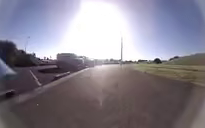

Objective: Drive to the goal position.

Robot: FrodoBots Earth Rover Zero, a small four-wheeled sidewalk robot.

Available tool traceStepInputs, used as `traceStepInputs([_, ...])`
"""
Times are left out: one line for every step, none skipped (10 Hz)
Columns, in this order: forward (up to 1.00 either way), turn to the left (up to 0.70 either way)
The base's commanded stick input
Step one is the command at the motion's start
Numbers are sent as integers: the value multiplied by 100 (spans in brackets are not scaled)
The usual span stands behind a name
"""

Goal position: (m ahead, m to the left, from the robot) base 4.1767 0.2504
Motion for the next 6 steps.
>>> traceStepInputs([70, 0])
traceStepInputs([70, 0])
traceStepInputs([70, 0])
traceStepInputs([70, 0])
traceStepInputs([70, 0])
traceStepInputs([70, 0])
